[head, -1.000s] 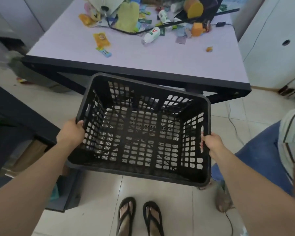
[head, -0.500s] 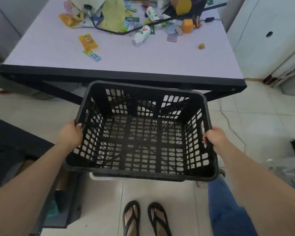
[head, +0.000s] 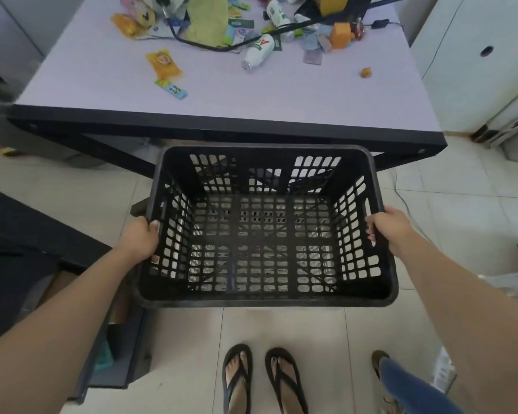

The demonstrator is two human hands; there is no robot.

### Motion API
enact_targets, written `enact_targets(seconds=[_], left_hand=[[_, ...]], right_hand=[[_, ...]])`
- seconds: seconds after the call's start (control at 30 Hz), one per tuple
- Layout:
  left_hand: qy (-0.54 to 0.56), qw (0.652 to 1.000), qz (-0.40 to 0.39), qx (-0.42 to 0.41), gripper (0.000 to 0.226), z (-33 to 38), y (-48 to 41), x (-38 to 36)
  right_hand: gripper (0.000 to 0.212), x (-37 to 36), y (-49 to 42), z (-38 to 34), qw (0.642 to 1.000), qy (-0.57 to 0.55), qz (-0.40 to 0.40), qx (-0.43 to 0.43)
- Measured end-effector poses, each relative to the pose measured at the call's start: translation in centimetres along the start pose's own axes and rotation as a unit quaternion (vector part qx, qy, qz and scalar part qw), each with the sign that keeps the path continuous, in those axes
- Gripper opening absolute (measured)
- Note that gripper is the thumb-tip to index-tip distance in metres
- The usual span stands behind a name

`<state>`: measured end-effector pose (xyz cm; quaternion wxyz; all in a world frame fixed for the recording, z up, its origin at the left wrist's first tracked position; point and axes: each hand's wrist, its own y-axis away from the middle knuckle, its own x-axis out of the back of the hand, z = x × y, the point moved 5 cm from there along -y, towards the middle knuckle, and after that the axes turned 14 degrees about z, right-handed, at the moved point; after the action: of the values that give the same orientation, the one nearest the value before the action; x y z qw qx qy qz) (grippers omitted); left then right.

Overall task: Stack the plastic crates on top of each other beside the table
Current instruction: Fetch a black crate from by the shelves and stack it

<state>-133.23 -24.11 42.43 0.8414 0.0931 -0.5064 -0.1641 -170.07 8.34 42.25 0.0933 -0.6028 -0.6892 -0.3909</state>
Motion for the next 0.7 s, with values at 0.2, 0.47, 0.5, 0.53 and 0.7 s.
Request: enact_targets(seconds=[0.2,0.47,0.5,0.53,0.7], left_hand=[[0.006,1.000,-0.005,0.005,0.035,-0.4,-0.1,-0.4],[-0.062,0.995,0.055,-0.047,0.037,1.8,-0.7,1.0],[-0.072,0.995,0.058,-0.048,0.039,1.6,-1.0,1.1],[-0.074,0.994,0.061,-0.050,0.039,1.5,-1.5,1.1],[-0.053,0.996,0.055,-0.045,0.029,2.1,-1.4,1.1]], right_hand=[[0.020,0.2,0.4,0.8,1.000,0.008,0.002,-0.001],[0.021,0.8,1.1,2.8,0.998,-0.028,0.049,0.005],[0.021,0.6,1.3,3.1,0.998,-0.035,0.047,-0.001],[0.021,0.5,1.3,3.3,0.998,-0.043,0.045,-0.004],[0.018,1.0,0.9,2.3,0.997,-0.058,0.042,-0.003]])
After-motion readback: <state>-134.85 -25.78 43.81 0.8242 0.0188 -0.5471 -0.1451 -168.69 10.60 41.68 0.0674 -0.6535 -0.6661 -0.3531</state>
